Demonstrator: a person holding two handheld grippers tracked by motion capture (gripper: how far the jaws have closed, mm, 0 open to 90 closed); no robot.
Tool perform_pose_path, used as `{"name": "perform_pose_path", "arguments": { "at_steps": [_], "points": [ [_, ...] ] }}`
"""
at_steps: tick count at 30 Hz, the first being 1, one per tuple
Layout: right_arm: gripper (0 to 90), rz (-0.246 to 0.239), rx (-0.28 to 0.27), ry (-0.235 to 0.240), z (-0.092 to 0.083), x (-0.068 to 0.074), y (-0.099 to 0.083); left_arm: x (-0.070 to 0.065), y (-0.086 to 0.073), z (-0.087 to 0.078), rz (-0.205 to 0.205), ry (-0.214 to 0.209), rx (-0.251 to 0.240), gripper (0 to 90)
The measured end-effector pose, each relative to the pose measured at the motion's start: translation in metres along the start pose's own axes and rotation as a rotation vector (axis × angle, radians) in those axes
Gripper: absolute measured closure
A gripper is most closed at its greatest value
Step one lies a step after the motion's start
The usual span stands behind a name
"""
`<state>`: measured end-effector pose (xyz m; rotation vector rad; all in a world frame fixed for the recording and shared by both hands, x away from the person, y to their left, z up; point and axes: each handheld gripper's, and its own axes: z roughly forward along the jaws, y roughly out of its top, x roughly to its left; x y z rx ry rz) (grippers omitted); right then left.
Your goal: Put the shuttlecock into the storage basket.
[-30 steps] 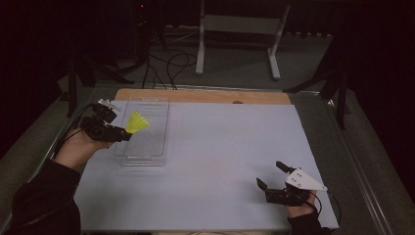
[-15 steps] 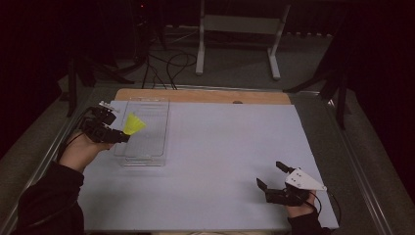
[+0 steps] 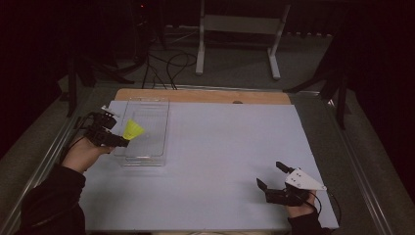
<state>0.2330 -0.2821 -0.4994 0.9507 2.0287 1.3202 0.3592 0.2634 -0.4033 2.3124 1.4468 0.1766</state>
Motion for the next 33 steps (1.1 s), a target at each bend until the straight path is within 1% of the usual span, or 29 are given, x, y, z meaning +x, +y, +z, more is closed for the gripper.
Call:
{"name": "perform_pose_path", "arguments": {
  "at_steps": [4, 7, 10, 11, 20, 25, 26, 29, 33],
  "points": [
    [9.0, 0.0, 0.0, 0.001, 0.0, 0.0, 0.0, 0.0, -0.001, 0.005, 0.002, 0.003, 0.011, 64.2],
    [8.9, 0.0, 0.0, 0.002, 0.0, 0.0, 0.0, 0.0, -0.001, 0.01, 0.01, 0.014, 0.026, 64.2],
    [9.0, 0.001, 0.0, 0.002, -0.001, 0.0, 0.0, 0.0, -0.001, 0.013, 0.006, 0.017, 0.03, 64.2],
    [9.0, 0.0, -0.001, 0.001, -0.001, 0.0, 0.0, 0.0, -0.001, 0.014, 0.01, 0.023, 0.039, 64.2],
    [9.0, -0.001, 0.0, 0.002, -0.001, 0.0, 0.0, 0.004, -0.003, 0.022, 0.005, 0.023, 0.058, 64.2],
    [9.0, -0.001, 0.001, 0.002, -0.001, 0.0, 0.0, 0.005, -0.003, 0.026, 0.009, 0.024, 0.067, 64.1],
    [9.0, -0.001, 0.002, 0.002, 0.0, 0.0, 0.0, 0.004, -0.003, 0.028, 0.018, 0.027, 0.074, 64.1],
    [9.0, -0.001, 0.002, 0.003, 0.0, 0.0, 0.0, 0.004, -0.003, 0.029, 0.021, 0.028, 0.076, 64.2],
    [9.0, 0.001, 0.002, 0.003, 0.0, 0.0, 0.0, 0.004, -0.003, 0.031, 0.037, 0.039, 0.077, 64.1]
  ]
}}
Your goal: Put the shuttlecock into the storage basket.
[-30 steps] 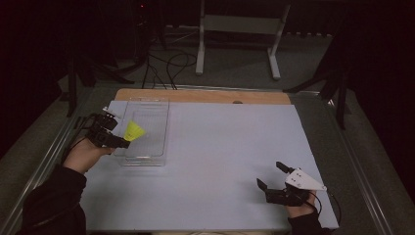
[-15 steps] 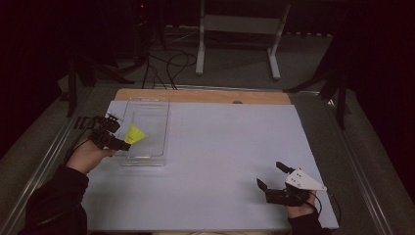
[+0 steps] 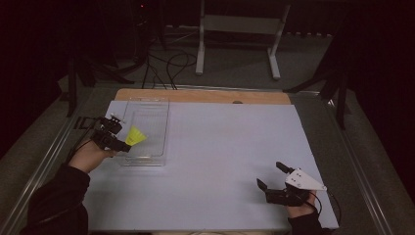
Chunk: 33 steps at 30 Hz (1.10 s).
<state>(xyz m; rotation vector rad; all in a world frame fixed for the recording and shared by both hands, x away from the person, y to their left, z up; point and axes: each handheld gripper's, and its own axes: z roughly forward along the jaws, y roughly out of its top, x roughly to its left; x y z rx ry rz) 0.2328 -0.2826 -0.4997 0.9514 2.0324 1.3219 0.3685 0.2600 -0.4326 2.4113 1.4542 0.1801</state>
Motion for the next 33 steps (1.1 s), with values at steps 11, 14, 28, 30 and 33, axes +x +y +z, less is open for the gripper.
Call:
{"name": "perform_pose_path", "arguments": {
  "at_steps": [11, 14, 28, 30, 33],
  "points": [
    [9.0, 0.001, 0.002, 0.003, 0.0002, 0.0002, -0.0001, 0.0007, -0.0012, 0.0041, 0.032, 0.0, 0.02, 64.0],
    [9.0, 0.001, 0.003, 0.003, 0.0002, 0.0001, -0.0002, 0.0005, -0.0018, 0.0064, 0.029, -0.002, 0.028, 64.0],
    [9.0, 0.002, 0.002, 0.002, -0.0001, 0.0001, -0.0001, -0.0016, 0.0047, 0.0027, 0.015, 0.012, 0.019, 55.9],
    [9.0, -0.001, 0.0, 0.002, -0.0002, -0.0001, 0.0, -0.0025, 0.0057, 0.0012, 0.011, 0.01, 0.021, 50.6],
    [9.0, -0.002, 0.001, 0.002, -0.0002, 0.0, 0.0, -0.0045, 0.007, -0.0006, 0.005, 0.013, 0.009, 39.7]
  ]
}}
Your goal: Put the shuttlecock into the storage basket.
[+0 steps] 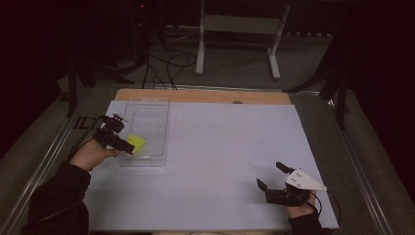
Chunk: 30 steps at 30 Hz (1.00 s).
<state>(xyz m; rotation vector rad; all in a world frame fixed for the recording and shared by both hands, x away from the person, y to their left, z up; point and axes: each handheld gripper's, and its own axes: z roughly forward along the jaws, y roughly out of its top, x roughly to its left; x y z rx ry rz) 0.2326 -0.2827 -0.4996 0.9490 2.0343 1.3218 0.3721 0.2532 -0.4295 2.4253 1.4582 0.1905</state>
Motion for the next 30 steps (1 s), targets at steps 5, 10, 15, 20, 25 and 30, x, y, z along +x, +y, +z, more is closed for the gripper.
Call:
{"name": "perform_pose_path", "arguments": {
  "at_steps": [5, 10, 15, 20, 25, 30],
  "points": [
    [9.0, -0.001, 0.001, 0.0, 0.0, 0.0, 0.0, -0.007, 0.004, -0.006, 0.025, 0.015, -0.017, 30.4],
    [9.0, 0.0, 0.0, 0.001, 0.0, 0.0, 0.0, -0.01, 0.005, -0.01, 0.031, 0.025, -0.029, 25.1],
    [9.0, -0.001, 0.0, -0.001, 0.0, 0.0, 0.0, -0.012, 0.006, -0.014, 0.037, 0.023, -0.042, 18.8],
    [9.0, 0.0, -0.001, 0.0, 0.0, 0.0, 0.0, -0.013, 0.007, -0.015, 0.039, -0.026, -0.059, 8.3],
    [9.0, -0.001, 0.0, -0.001, 0.0, 0.0, 0.0, -0.016, 0.01, -0.017, 0.05, -0.042, -0.077, 1.5],
    [9.0, 0.001, -0.004, -0.001, -0.001, 0.0, 0.001, -0.02, 0.013, -0.021, 0.063, -0.053, -0.11, 0.0]
  ]
}}
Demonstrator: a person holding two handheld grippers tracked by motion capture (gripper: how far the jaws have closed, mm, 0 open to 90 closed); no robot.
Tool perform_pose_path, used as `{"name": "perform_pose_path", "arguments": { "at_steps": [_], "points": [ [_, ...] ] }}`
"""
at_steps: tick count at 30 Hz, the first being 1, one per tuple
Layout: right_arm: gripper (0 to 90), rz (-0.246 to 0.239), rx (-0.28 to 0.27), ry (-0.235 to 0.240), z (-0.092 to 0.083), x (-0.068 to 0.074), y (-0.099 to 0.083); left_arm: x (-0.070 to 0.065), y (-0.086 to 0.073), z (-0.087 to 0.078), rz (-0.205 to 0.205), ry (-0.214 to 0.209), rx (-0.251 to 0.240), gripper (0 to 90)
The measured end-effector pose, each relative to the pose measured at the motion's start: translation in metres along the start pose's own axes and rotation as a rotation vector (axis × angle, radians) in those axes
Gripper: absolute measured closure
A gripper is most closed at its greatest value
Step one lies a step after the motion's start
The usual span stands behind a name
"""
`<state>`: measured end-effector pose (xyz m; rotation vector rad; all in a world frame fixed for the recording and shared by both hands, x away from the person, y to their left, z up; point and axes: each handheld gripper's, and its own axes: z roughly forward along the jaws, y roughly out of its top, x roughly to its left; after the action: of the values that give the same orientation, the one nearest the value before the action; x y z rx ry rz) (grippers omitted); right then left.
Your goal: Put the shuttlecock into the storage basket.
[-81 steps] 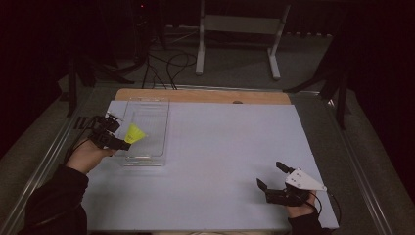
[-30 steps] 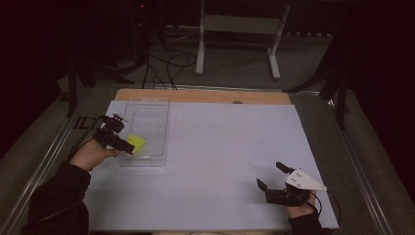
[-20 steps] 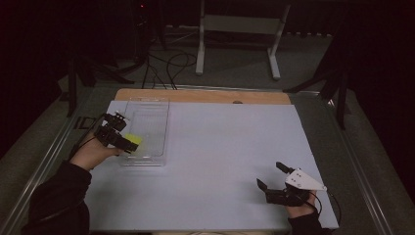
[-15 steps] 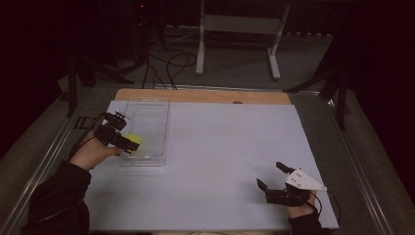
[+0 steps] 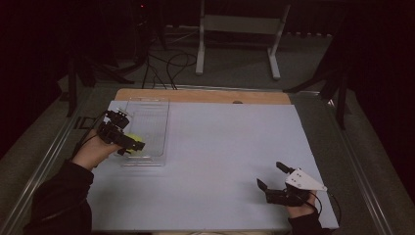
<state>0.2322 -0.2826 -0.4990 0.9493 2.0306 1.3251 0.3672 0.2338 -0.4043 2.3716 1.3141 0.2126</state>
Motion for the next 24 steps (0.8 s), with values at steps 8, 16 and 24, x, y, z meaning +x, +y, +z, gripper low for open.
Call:
{"name": "perform_pose_path", "arguments": {
  "at_steps": [8, 16, 24],
  "points": [
    [9.0, -0.003, -0.002, -0.001, 0.0, 0.0, 0.0, -0.009, 0.009, -0.006, 0.018, -0.004, -0.032, 0.0],
    [9.0, 0.0, 0.0, 0.001, 0.0, 0.0, 0.0, -0.025, 0.02, -0.008, 0.065, -0.032, -0.074, 0.0],
    [9.0, -0.001, -0.001, 0.001, 0.0, 0.0, 0.0, -0.046, 0.036, -0.004, 0.124, -0.073, -0.095, 0.0]
  ]
}}
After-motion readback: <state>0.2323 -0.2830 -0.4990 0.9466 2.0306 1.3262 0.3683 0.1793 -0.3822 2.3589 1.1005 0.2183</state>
